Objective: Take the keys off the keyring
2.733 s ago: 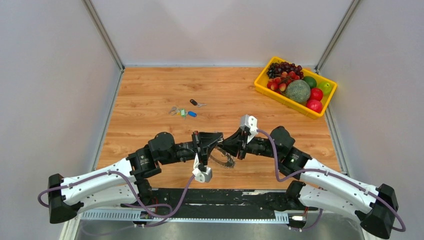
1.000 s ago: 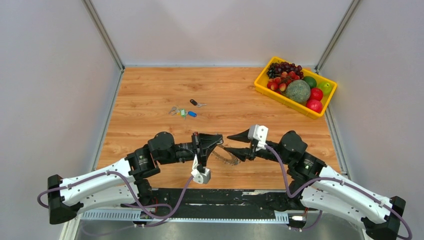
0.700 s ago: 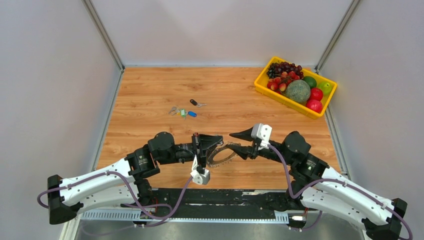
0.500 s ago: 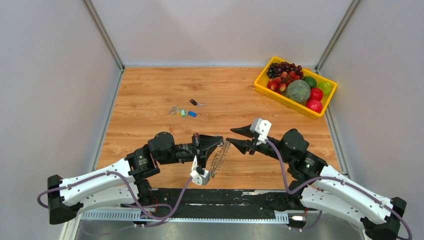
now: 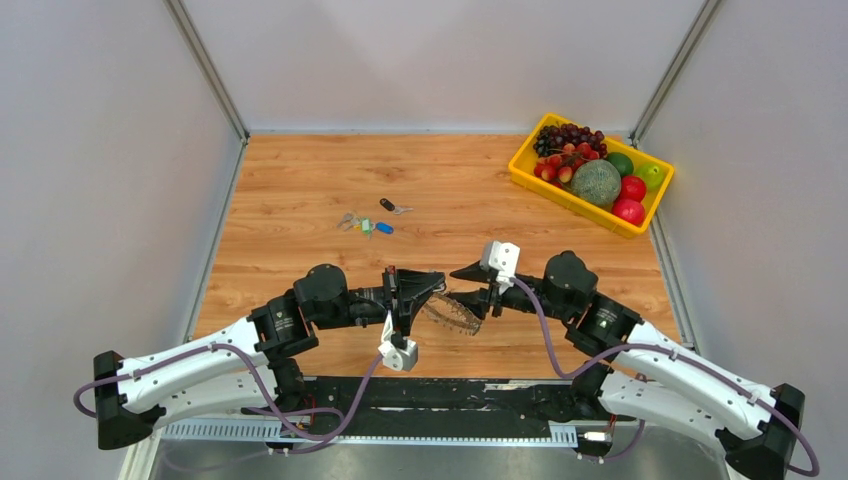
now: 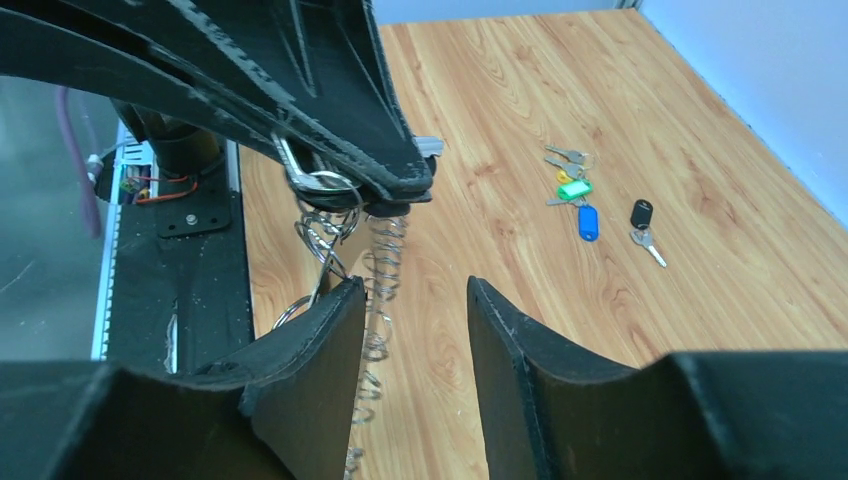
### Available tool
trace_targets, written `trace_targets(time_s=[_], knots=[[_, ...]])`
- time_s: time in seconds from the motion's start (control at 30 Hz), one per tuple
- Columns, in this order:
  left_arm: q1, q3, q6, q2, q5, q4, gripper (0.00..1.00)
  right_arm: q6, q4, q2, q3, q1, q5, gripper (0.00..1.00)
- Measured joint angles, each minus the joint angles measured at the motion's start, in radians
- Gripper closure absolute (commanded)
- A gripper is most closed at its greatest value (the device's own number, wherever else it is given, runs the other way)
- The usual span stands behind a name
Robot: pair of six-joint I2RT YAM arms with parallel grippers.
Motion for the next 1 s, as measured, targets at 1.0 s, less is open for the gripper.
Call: trace_targets(time_s=[1.0], knots=[[0.0, 0.0, 0.001, 0.0, -0.021, 0.0, 1.0, 0.072, -0.034, -0.002, 0.039, 0.0, -0.117, 0.8]])
